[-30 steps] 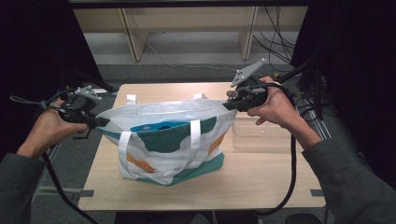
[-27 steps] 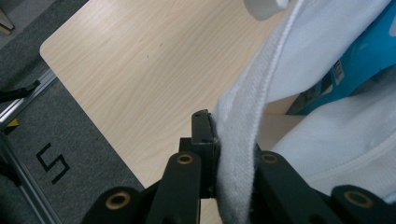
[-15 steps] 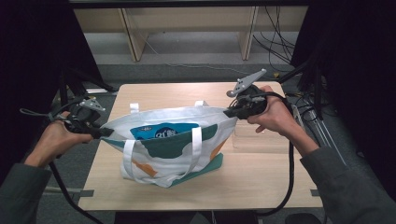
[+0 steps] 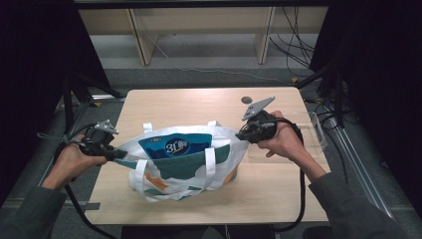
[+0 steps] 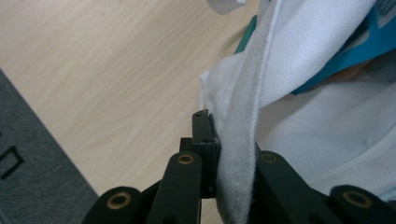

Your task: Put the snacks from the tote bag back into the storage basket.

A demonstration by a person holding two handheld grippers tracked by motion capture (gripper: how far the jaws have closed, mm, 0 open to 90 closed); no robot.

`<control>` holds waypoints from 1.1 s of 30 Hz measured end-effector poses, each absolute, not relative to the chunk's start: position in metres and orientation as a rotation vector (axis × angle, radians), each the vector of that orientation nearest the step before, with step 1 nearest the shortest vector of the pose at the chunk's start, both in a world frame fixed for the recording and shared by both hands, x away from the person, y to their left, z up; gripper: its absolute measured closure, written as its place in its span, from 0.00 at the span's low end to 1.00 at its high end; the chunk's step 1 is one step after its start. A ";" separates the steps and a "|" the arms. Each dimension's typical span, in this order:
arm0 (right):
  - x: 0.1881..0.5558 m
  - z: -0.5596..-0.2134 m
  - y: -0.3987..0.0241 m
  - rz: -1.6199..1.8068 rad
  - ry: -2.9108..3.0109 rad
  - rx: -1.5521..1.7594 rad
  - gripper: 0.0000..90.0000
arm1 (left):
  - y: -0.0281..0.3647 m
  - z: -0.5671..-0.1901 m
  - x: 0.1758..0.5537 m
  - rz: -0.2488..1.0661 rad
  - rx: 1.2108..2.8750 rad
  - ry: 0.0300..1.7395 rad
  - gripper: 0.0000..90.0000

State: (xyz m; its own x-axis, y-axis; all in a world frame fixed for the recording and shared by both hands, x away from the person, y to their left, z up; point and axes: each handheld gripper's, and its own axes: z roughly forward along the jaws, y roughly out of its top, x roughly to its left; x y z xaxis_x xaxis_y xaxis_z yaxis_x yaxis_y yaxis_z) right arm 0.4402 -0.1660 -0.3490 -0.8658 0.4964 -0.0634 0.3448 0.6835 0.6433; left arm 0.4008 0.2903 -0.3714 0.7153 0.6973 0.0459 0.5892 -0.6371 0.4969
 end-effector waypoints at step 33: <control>0.447 -0.479 -0.149 0.862 2.764 0.839 0.97 | 0.269 -0.486 0.408 0.163 2.426 1.113 0.94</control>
State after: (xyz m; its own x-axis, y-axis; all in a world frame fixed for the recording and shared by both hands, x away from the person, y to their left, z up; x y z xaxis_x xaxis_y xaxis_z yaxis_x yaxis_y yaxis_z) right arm 0.4467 -0.1494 -0.4788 -0.8377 0.5446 0.0421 0.4719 0.6828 0.5578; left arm 0.4084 0.2692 -0.4859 0.6651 0.7421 -0.0828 0.6870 -0.5647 0.4574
